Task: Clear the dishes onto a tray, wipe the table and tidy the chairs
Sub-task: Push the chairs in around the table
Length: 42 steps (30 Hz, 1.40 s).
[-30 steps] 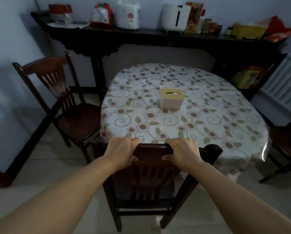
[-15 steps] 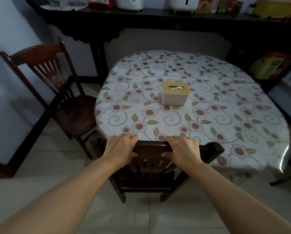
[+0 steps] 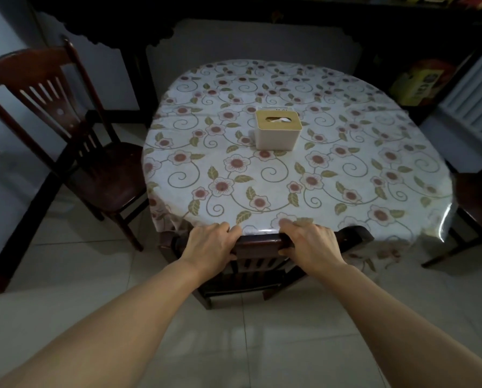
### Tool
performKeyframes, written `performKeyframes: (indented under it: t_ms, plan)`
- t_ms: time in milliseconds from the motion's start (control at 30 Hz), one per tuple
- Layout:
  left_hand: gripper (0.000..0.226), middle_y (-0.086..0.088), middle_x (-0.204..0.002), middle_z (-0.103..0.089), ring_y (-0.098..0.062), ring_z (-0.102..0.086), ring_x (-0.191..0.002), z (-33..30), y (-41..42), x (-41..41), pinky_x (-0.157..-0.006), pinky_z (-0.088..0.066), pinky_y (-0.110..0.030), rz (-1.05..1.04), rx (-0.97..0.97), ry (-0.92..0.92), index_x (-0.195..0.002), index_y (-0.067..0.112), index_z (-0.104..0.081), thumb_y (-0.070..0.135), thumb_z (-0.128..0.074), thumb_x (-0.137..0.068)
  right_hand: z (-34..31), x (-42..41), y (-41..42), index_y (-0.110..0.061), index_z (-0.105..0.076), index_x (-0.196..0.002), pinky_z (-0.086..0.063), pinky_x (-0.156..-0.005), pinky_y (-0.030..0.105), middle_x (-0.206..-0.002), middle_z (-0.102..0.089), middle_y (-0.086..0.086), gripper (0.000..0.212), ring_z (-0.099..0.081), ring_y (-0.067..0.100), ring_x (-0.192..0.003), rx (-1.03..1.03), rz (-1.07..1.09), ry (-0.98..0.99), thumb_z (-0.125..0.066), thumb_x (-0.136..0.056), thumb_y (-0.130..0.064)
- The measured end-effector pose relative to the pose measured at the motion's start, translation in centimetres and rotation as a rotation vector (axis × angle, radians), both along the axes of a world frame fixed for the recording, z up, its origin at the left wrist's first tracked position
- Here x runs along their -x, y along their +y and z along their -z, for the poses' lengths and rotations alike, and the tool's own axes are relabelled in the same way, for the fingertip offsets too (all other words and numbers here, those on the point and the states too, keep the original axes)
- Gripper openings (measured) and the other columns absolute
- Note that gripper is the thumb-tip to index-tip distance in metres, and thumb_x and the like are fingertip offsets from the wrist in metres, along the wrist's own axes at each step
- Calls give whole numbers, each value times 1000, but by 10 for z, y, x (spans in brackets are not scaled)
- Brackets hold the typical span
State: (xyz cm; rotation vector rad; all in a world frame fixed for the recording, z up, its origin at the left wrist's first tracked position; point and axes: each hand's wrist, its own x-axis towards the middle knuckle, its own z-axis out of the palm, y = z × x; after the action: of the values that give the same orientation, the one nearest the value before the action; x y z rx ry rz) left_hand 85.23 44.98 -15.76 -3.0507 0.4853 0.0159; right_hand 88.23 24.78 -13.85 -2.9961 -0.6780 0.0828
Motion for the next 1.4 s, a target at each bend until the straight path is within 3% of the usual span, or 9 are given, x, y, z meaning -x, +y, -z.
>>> performKeyframes:
  t_ms: [67, 133, 200, 433, 700, 833, 967, 1200, 1400]
  plan:
    - [54, 2, -63, -55, -18, -59, -50, -2, 1, 2, -41, -5, -21, -8, -21, 12, -79, 16, -56, 41, -91, -46, 6, 5, 0, -22, -54, -112, -45, -75, 31, -106, -59, -2, 28, -59, 23, -95, -41, 6, 12, -63, -86, -27]
    - [42, 0, -75, -58, -21, -61, -64, 8, 3, 0, -43, -4, -23, 4, -29, -6, -91, 15, -54, 35, -82, -67, 12, 5, -5, -24, -52, -121, -44, -87, 32, -116, -56, -2, 38, -54, 22, -105, -36, 10, -2, -63, -85, -23]
    - [38, 0, -73, -56, -20, -59, -61, 6, 3, 2, -43, -3, -22, -6, -28, -19, -90, 15, -54, 25, -82, -67, 16, 3, -13, -23, -48, -127, -36, -96, 32, -121, -54, -2, 48, -49, 21, -113, 16, 36, -41, -65, -83, -28]
    - [56, 8, -58, -47, -12, -48, -46, 15, -1, -10, -42, 4, -17, -31, -1, -4, -73, 21, -53, 14, -92, -33, 20, -10, -27, -21, -55, -114, -35, -89, 33, -107, -64, -1, 30, -56, 23, -107, -40, 84, -52, -63, -86, -30]
    - [60, 7, -58, -44, -10, -31, -49, 19, -5, -36, -41, 4, -17, -26, 17, -51, -75, 20, -52, 13, -94, -33, 20, -32, -32, -21, -54, -107, -32, -86, 31, -96, -62, -3, 24, -54, 20, -97, -13, 81, -62, -58, -89, -36]
    - [48, 5, -65, -40, -13, -31, -57, 19, -4, -44, -42, -1, -19, -57, 40, -56, -82, 17, -52, 8, -88, -52, 20, -38, -31, -18, -53, -104, -32, -85, 32, -96, -60, -1, 25, -53, 22, -97, -14, 76, -41, -60, -88, -35]
    - [28, -2, -90, -49, -18, -38, -75, 18, -4, -50, -46, -11, -25, -90, 41, -45, -104, 16, -46, 0, -57, -84, 21, -42, -28, -18, -51, -108, -33, -87, 33, -101, -58, 0, 28, -50, 23, -101, 1, 64, -12, -60, -88, -35]
    - [26, -1, -91, -39, -19, -39, -79, 3, -14, -44, -62, -29, -30, -186, 9, 64, -109, 14, -42, 10, -57, -88, 19, -39, -27, -19, -48, -111, -34, -90, 33, -110, -56, 0, 31, -48, 22, -107, 36, 63, -3, -61, -88, -36]
    - [52, -2, -123, -51, -23, -48, -117, -20, -9, -32, -100, -35, -39, -188, 46, 129, -127, 18, -40, 41, -62, -87, -8, -32, -16, -19, -24, -143, -26, -110, 37, -146, -26, 11, 85, -27, 28, -134, 116, 23, 26, -75, -76, -33]
